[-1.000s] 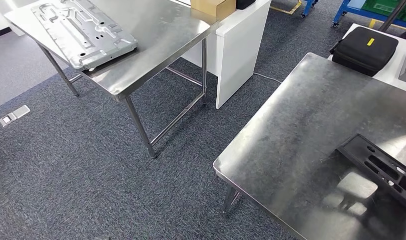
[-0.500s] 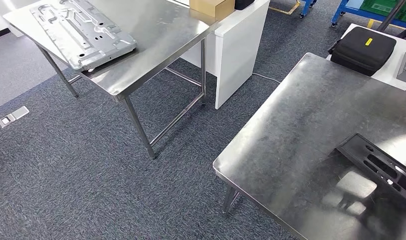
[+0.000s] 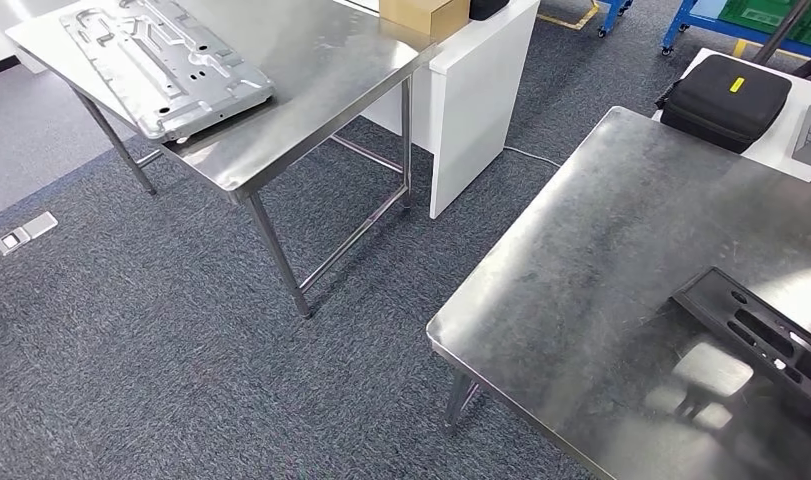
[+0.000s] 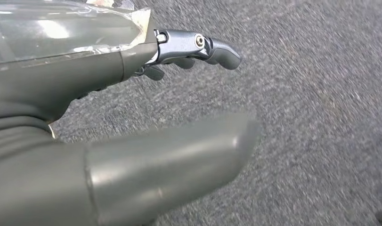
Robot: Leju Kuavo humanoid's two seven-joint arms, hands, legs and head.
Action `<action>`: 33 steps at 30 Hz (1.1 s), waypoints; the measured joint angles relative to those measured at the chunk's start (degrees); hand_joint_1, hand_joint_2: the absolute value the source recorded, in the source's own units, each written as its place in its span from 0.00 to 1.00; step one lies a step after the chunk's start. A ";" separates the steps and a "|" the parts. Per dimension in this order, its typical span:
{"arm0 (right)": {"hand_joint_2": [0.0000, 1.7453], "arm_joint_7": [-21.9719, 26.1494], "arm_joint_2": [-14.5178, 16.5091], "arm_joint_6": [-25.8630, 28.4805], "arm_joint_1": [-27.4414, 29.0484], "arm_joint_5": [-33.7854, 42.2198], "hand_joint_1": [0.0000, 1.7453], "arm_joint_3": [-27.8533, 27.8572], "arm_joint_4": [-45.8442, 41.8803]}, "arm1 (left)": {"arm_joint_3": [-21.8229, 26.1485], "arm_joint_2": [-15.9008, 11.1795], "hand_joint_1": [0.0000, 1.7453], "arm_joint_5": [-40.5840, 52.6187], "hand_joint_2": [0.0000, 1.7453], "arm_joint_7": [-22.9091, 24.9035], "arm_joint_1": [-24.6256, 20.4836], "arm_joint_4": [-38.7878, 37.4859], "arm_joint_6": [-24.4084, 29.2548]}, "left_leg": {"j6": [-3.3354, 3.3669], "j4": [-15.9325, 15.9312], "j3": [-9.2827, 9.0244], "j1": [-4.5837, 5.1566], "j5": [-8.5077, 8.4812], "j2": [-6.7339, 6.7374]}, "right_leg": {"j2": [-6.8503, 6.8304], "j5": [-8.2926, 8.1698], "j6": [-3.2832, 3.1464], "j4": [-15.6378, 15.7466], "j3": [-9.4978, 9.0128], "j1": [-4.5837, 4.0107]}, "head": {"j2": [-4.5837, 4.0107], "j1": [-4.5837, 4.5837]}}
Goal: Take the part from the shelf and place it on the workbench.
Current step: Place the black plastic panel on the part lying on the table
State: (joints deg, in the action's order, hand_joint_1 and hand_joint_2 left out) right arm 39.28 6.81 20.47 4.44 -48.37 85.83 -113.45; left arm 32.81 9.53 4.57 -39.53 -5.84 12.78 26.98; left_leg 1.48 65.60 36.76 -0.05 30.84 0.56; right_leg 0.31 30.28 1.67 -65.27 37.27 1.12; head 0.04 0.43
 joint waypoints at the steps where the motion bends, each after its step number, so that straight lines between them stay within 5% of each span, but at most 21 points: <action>1: 1.00 -0.29 -0.90 5.68 -0.45 -0.77 0.00 0.00 3.30 | 0.16 0.02 0.00 -0.08 1.00 -0.01 0.00 0.01 0.30 | 0.01 0.00 0.00 -0.02 0.00 0.00 | 0.00 0.00 0.00 0.04 -0.04 -0.01 | 0.00 0.01; 5: 1.00 -10.39 -3.77 17.84 -2.15 -8.37 0.00 0.00 18.08 | 0.74 0.39 0.00 -0.40 1.00 0.01 -0.01 0.01 2.02 | 0.06 0.00 -0.09 -0.05 0.04 0.00 | -0.01 -0.01 0.01 0.15 -0.17 -0.06 | 0.00 -0.02; 12: 1.00 -34.00 -3.36 18.92 -3.57 -18.71 0.00 0.00 32.07 | 1.62 1.12 0.00 -0.30 1.00 0.00 0.08 -0.08 3.27 | 0.11 -0.05 -0.11 -0.05 0.08 0.00 | 0.00 -0.01 0.01 0.18 -0.21 -0.06 | 0.00 0.00; 18: 1.00 -53.26 -0.71 19.55 -4.33 -20.55 0.00 0.00 34.42 | 2.06 1.10 0.00 0.44 1.00 0.14 0.14 -0.08 2.49 | 0.10 -0.13 -0.14 -0.09 0.07 0.00 | 0.00 0.00 0.01 0.18 -0.22 -0.07 | 0.00 0.01; 22: 1.00 -57.31 1.83 19.64 -4.57 -18.98 0.00 0.00 34.51 | 2.08 1.05 0.00 1.09 1.00 0.52 0.16 -0.08 2.35 | 0.09 -0.17 -0.16 -0.09 0.06 0.00 | 0.00 0.00 0.01 0.18 -0.21 -0.07 | 0.00 0.01; 33: 1.00 -57.35 4.14 19.66 -4.72 -17.53 0.00 0.00 34.80 | 2.83 0.96 0.00 1.64 1.00 0.51 0.18 -0.08 2.17 | 0.09 -0.18 -0.17 -0.06 0.06 0.00 | -0.01 0.00 0.01 0.22 -0.25 -0.06 | 0.00 0.00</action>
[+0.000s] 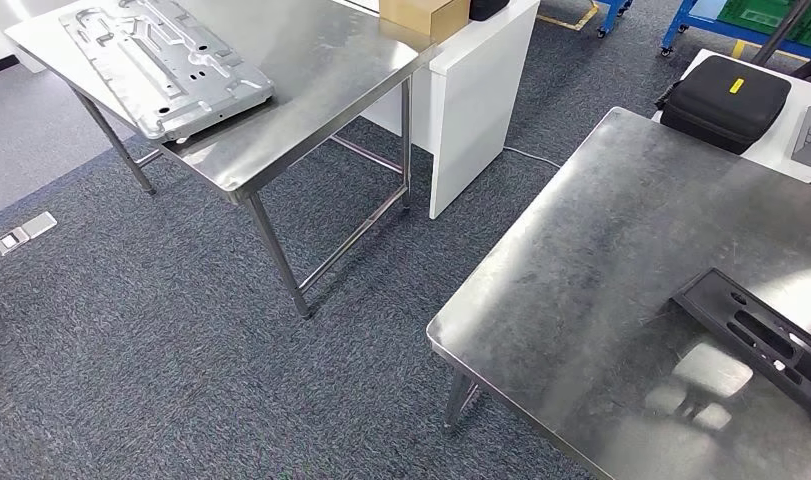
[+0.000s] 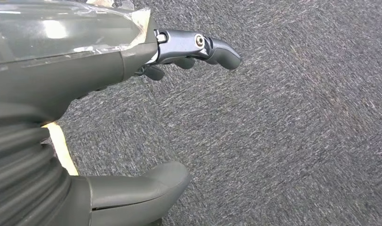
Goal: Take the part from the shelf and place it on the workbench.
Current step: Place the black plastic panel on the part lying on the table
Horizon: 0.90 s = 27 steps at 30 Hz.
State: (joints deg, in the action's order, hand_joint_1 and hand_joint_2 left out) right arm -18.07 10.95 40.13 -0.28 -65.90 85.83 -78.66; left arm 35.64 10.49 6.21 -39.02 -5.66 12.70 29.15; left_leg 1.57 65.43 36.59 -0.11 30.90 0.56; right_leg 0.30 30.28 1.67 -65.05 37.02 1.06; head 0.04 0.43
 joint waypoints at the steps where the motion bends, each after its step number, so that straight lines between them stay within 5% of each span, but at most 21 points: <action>1: 1.00 0.30 0.08 0.00 0.00 0.27 0.00 0.00 0.16 | 0.16 -0.02 0.00 0.30 1.00 -0.13 -0.01 0.00 -0.11 | 0.00 0.00 0.00 0.00 0.00 0.00 | 0.00 0.00 0.00 0.00 0.00 0.00 | 0.00 0.00; 18: 1.00 1.28 0.80 0.00 -0.30 0.59 0.00 -0.02 3.52 | 2.90 -0.05 0.00 3.38 1.00 -0.40 -0.15 0.00 -0.44 | 0.00 0.00 -0.03 0.00 0.00 0.00 | 0.00 0.00 0.00 0.02 -0.02 0.00 | 0.00 0.00; 27: 1.00 -10.42 2.34 0.02 -0.51 -4.05 0.00 -0.01 1.33 | 4.50 0.08 0.00 3.70 1.00 -0.48 -0.08 -0.01 -1.05 | 0.00 -0.01 -0.03 0.00 0.00 0.00 | 0.00 0.00 0.00 0.02 -0.02 0.00 | 0.00 0.00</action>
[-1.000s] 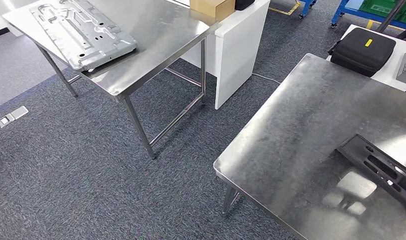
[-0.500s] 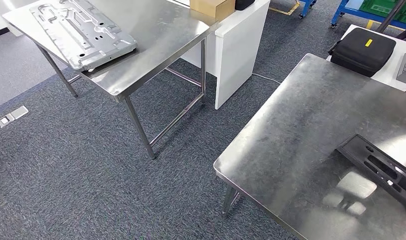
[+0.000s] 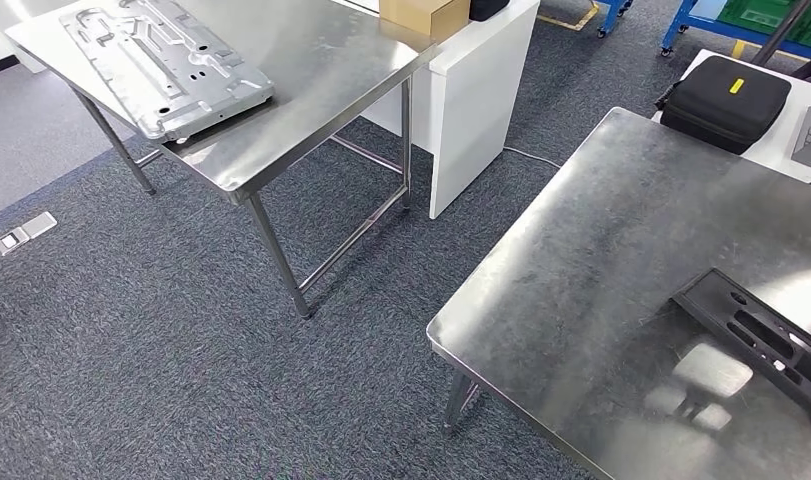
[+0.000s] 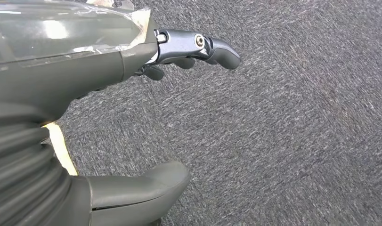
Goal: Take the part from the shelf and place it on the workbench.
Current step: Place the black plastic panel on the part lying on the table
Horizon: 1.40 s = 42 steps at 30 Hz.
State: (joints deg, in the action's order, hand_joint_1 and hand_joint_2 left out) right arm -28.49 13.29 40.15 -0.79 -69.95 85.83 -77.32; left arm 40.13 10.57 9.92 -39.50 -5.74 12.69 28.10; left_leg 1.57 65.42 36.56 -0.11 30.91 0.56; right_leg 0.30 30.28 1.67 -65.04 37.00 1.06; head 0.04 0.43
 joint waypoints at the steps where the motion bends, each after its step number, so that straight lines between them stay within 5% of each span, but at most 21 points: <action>1: 1.00 -0.55 0.28 0.00 -0.02 -0.21 0.00 0.00 -0.41 | 0.02 0.02 0.00 0.05 1.00 0.00 0.00 0.00 -0.02 | 0.00 0.00 0.00 0.00 0.00 0.00 | 0.00 0.00 0.00 0.00 0.00 0.00 | 0.00 0.00; 6: 1.00 -6.21 2.18 0.00 0.03 -1.68 0.00 0.01 -3.02 | 0.21 0.10 0.00 0.61 1.00 0.13 -0.06 0.01 -0.59 | -0.01 0.00 -0.14 0.00 0.00 0.00 | 0.00 0.01 -0.01 0.01 0.20 0.00 | 0.00 -0.01; 10: 1.00 -11.00 4.15 0.00 5.25 6.50 0.00 0.09 -5.32 | 0.27 0.26 0.00 2.25 1.00 1.31 -0.39 0.01 -1.19 | -0.16 -0.04 -0.31 0.00 0.14 -0.27 | -0.21 0.29 0.14 0.04 0.26 0.00 | 0.00 -0.02; 14: 1.00 -11.10 5.18 0.00 13.26 14.59 0.00 0.09 -5.62 | -0.01 0.75 0.00 4.70 1.00 3.53 -1.00 0.01 -1.16 | -0.26 -0.11 -0.33 0.00 0.22 -0.35 | -0.20 0.35 0.14 0.05 -0.16 0.00 | 0.00 0.01; 22: 1.00 -11.14 6.54 0.01 19.85 14.58 0.00 0.11 -0.78 | -1.98 1.99 0.00 7.18 1.00 6.14 -3.27 0.01 -1.29 | -0.23 -0.17 -0.52 -0.02 0.50 -0.26 | -0.12 0.45 0.10 0.17 0.02 -0.01 | 0.00 -0.02; 26: 0.00 -11.17 6.83 0.00 19.93 12.02 0.00 0.11 3.75 | -3.32 2.27 0.00 9.66 1.00 7.79 -3.91 0.01 -2.16 | -0.23 -0.17 -0.57 -0.03 0.46 -0.23 | -0.12 0.44 0.10 0.18 -0.07 -0.03 | 0.00 -0.02; 33: 0.00 -9.82 7.61 0.00 9.12 14.11 0.00 0.02 17.72 | -6.37 2.81 0.00 13.10 1.00 9.26 -6.12 -0.01 -2.92 | -0.30 -0.18 -0.66 -0.13 0.25 0.23 | 0.30 0.21 -0.01 0.21 -0.65 -0.17 | 0.00 -0.01; 39: 0.00 8.23 5.18 -1.88 -0.15 24.07 0.00 -0.14 37.75 | -6.49 2.58 0.00 14.53 1.00 8.45 -6.33 -0.02 -3.58 | -0.33 -0.28 -0.88 -0.18 0.21 0.25 | 0.31 0.20 -0.02 0.29 -0.88 -0.18 | 0.00 -0.02; 42: 0.00 11.60 3.35 -5.40 -2.23 22.96 0.00 -0.33 46.50 | -7.04 2.15 0.00 15.59 1.00 8.05 -5.62 -0.02 -3.81 | -0.34 -0.36 -0.92 -0.18 0.17 0.22 | 0.26 0.19 -0.03 0.35 -0.94 -0.18 | 0.00 -0.03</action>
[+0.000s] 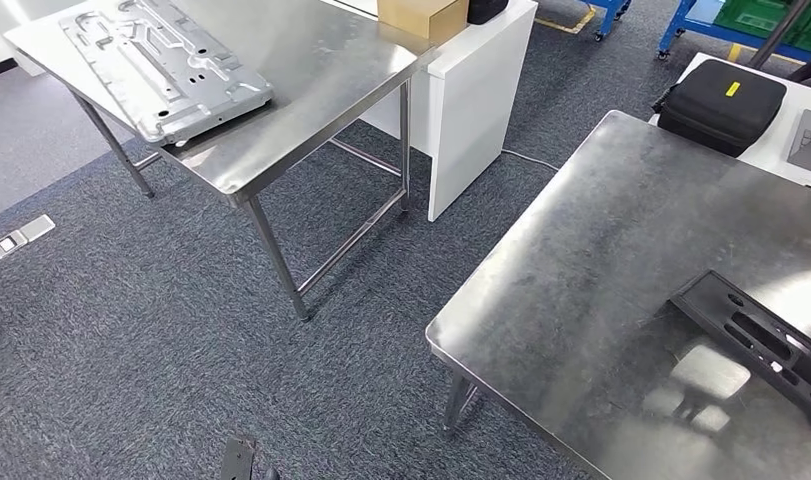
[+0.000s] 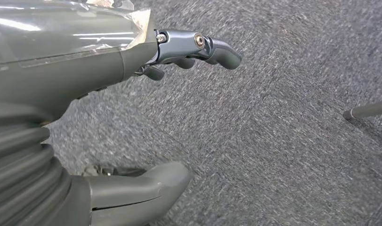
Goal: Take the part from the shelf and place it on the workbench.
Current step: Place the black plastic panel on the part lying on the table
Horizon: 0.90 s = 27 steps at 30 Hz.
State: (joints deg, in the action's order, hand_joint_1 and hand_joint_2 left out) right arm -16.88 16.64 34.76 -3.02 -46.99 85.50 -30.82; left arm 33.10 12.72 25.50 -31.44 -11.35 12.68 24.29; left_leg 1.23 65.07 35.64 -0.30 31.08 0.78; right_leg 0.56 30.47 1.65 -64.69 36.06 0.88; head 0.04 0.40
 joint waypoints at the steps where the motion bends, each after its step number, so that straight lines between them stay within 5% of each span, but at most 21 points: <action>1: 0.00 0.48 -0.50 -1.19 -0.43 -0.73 0.00 -0.16 2.28 | -0.22 -0.19 0.00 0.36 1.00 -0.06 0.26 0.00 -0.01 | 0.00 -0.05 -0.01 0.00 -0.01 -0.01 | -0.02 0.00 0.00 0.03 -0.01 0.00 | 0.00 0.00; 14: 0.00 7.10 -7.50 -19.35 -0.59 -13.29 0.00 -9.42 13.42 | 0.10 -2.37 0.00 -2.30 1.00 -2.21 5.43 -0.03 2.65 | 0.00 -0.46 -0.05 0.03 -0.01 -0.03 | -0.03 0.00 0.00 0.47 -0.07 0.01 | 0.00 0.00; 25: 0.00 11.38 -9.77 -25.27 -0.47 -16.19 0.00 -14.94 15.78 | 0.89 -3.09 0.00 -1.16 1.00 -0.06 6.73 -0.34 -1.74 | 0.00 -0.48 -0.03 0.02 -0.01 -0.04 | -0.04 0.00 0.01 0.51 -0.10 0.01 | 0.00 0.01; 27: 0.00 12.38 -9.79 -25.34 -0.45 -16.30 0.00 -15.38 16.05 | 0.89 -3.22 0.00 -0.49 0.50 0.90 6.81 -0.46 -2.98 | 0.00 -0.48 -0.04 0.02 -0.01 -0.04 | -0.04 0.00 0.00 0.51 -0.10 0.01 | 0.00 0.00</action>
State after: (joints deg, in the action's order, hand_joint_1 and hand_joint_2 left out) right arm -4.50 6.85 9.42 -3.48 -63.29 70.12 -14.77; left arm 33.99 9.50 25.01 -30.54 -4.54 12.22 21.31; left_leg 1.23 64.59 35.60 -0.28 31.07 0.74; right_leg 0.52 30.47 1.65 -64.18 35.96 0.89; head 0.04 0.40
